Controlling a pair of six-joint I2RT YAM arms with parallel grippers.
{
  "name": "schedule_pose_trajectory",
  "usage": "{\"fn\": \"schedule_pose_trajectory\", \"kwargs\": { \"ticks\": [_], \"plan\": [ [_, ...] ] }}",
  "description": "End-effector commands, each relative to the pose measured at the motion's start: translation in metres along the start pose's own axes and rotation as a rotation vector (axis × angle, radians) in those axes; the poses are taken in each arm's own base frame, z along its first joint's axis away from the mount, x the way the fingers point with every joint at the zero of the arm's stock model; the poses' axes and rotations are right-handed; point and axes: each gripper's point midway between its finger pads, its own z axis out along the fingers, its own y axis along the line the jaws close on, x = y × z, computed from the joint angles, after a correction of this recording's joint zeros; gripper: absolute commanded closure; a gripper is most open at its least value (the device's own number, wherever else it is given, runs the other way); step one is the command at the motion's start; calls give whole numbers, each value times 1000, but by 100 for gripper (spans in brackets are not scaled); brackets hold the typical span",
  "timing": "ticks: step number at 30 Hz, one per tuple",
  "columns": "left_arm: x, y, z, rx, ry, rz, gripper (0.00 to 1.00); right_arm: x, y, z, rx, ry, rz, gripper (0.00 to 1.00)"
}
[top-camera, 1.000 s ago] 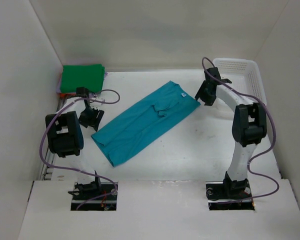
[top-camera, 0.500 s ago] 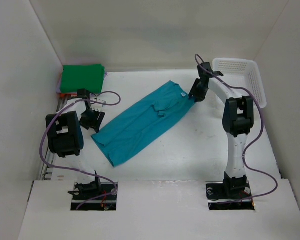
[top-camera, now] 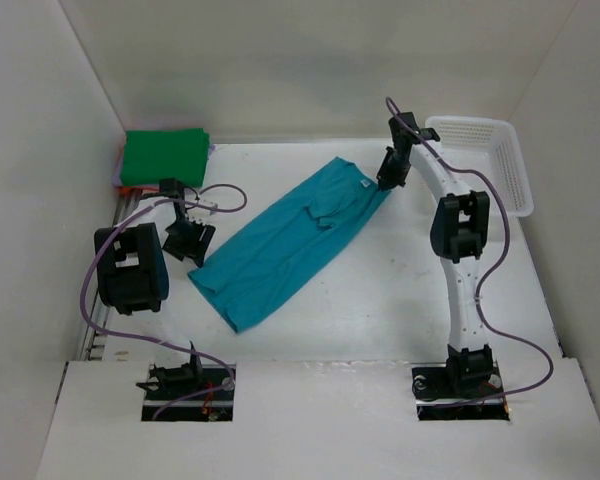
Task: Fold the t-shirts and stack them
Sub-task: Rotate the tshirt 90 degrees
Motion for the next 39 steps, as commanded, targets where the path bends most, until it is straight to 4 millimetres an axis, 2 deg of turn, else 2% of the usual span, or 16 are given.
{"fn": "schedule_pose_trajectory", "kwargs": {
  "ticks": [1,7,11,13,15,16,18,21,25,28,31,33,37,39],
  "plan": [
    [0,-24,-8,68,-18,20,44,-21,14,-2,-17,-35,-5,100],
    [2,-58,-2,155,34,68,44,-57,45,9,-146,-141,27,100],
    [4,-99,8,272,72,108,45,-90,83,7,-320,-257,38,100],
    [11,-116,15,315,105,132,47,-107,95,3,-392,-302,73,95],
    [22,-121,20,314,142,141,48,-119,94,-1,-429,-315,123,84],
    [27,-121,21,308,156,136,48,-123,90,-5,-430,-317,137,76],
    [32,-126,21,316,166,117,48,-123,78,-12,-411,-310,135,65],
    [37,-142,14,363,157,119,48,-110,61,-29,-365,-308,76,54],
    [45,-157,10,414,146,133,48,-87,46,-75,-345,-361,10,42],
    [49,-154,11,408,145,128,49,-49,44,-109,-340,-392,-13,40],
    [54,-148,13,392,155,105,50,8,39,-128,-336,-378,-9,40],
    [59,-145,13,389,163,90,51,57,39,-130,-338,-328,-21,40],
    [66,-151,8,401,156,97,52,188,40,-118,-344,-130,-43,45],
    [65,-155,6,403,148,114,52,248,42,-114,-352,-37,-47,47]
  ]
}}
